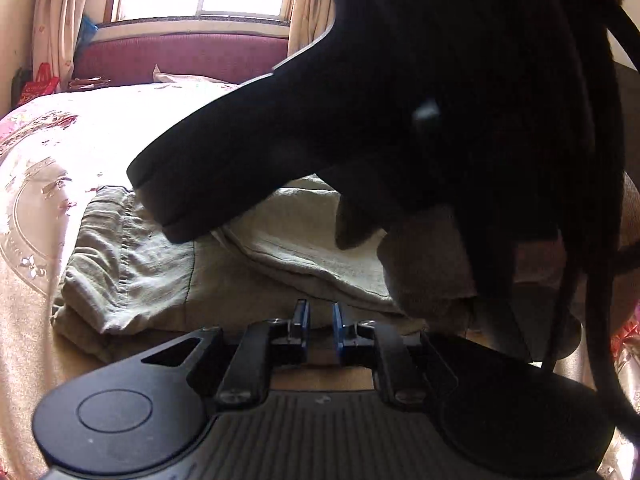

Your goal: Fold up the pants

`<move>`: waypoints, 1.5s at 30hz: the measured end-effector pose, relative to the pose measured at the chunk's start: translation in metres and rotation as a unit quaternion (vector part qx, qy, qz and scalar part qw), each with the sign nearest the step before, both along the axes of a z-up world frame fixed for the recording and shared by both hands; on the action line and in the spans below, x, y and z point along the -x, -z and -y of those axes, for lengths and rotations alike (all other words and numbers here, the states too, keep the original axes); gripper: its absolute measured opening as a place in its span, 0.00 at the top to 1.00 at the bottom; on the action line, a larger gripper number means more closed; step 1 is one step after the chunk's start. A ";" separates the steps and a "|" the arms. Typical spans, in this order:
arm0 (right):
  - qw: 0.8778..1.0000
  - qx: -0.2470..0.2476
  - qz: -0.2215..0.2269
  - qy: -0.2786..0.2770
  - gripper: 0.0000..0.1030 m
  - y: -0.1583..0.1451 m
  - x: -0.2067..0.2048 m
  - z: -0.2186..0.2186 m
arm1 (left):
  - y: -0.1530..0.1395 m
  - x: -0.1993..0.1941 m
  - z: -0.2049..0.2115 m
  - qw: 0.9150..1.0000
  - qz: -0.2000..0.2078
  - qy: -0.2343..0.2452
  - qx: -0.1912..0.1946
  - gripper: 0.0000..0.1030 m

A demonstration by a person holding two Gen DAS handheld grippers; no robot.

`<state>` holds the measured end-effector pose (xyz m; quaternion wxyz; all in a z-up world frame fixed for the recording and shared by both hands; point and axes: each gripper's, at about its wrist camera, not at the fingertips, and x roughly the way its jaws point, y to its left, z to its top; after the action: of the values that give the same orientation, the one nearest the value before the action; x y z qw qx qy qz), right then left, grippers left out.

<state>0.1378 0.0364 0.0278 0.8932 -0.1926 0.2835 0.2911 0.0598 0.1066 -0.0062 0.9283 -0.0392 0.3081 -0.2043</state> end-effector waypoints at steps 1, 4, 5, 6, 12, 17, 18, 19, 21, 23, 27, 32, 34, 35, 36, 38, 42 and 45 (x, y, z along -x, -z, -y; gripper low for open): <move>1.000 0.011 -0.008 -0.014 0.95 0.001 -0.001 -0.003 | 0.000 -0.001 -0.001 1.000 -0.001 0.000 0.004 0.73; 0.995 0.084 0.005 -0.055 0.92 0.012 0.004 -0.022 | 0.002 -0.002 -0.005 1.000 -0.005 -0.003 0.016 0.73; 0.994 0.095 0.003 -0.063 0.89 0.014 0.004 -0.026 | 0.002 -0.002 -0.006 1.000 -0.006 -0.003 0.020 0.72; 0.992 0.101 0.002 -0.071 0.82 0.015 0.004 -0.028 | 0.003 -0.002 -0.007 1.000 -0.007 -0.003 0.023 0.69; 0.980 0.155 0.027 -0.120 0.66 0.014 0.006 -0.042 | 0.006 -0.003 -0.013 0.999 -0.007 0.000 0.035 0.66; 0.961 0.203 0.047 -0.181 0.65 0.011 0.007 -0.045 | 0.008 -0.002 -0.011 1.000 0.000 0.015 0.023 0.64; 0.959 0.207 0.049 -0.189 0.63 0.010 0.008 -0.045 | 0.008 -0.001 -0.005 1.000 0.004 0.018 0.022 0.61; 0.958 0.208 0.049 -0.193 0.62 0.010 0.009 -0.045 | 0.008 -0.001 -0.004 1.000 0.006 0.020 0.020 0.60; 0.957 0.204 0.041 -0.204 0.62 0.011 0.010 -0.044 | 0.009 0.000 -0.002 0.999 0.010 0.024 0.019 0.58; 0.958 0.196 0.041 -0.205 0.62 0.010 0.013 -0.040 | 0.011 0.004 -0.004 0.999 0.010 0.027 0.022 0.57; 0.967 0.186 0.050 -0.165 0.58 0.000 0.016 -0.015 | 0.014 0.000 -0.016 0.999 0.012 0.016 0.036 0.57; 0.979 0.176 0.058 -0.083 0.56 -0.007 0.019 0.034 | 0.006 0.002 -0.041 0.997 0.034 -0.038 0.059 0.57; 0.982 0.167 0.057 -0.069 0.56 -0.004 0.029 0.049 | 0.006 -0.001 -0.056 0.995 0.025 -0.057 0.079 0.57; 0.983 0.167 0.056 -0.061 0.56 -0.001 0.034 0.054 | 0.008 -0.004 -0.067 0.993 0.015 -0.072 0.091 0.57; 0.983 0.167 0.058 -0.054 0.56 0.001 0.039 0.059 | 0.011 -0.008 -0.074 0.992 0.005 -0.089 0.094 0.57; 0.986 0.156 0.050 -0.026 0.56 0.003 0.050 0.078 | 0.018 -0.016 -0.084 0.988 -0.021 -0.118 0.095 0.57; 0.987 0.154 0.035 0.037 0.56 0.010 0.074 0.120 | 0.022 -0.028 -0.095 0.984 -0.050 -0.130 0.113 0.57; 0.985 0.159 0.012 0.071 0.56 0.020 0.092 0.147 | 0.017 -0.034 -0.084 0.986 -0.040 -0.130 0.096 0.57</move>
<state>0.0463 -0.1108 0.0075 0.8728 -0.3149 0.3286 0.1759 0.0942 0.1902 -0.0230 0.9260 -0.1755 0.3161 -0.1088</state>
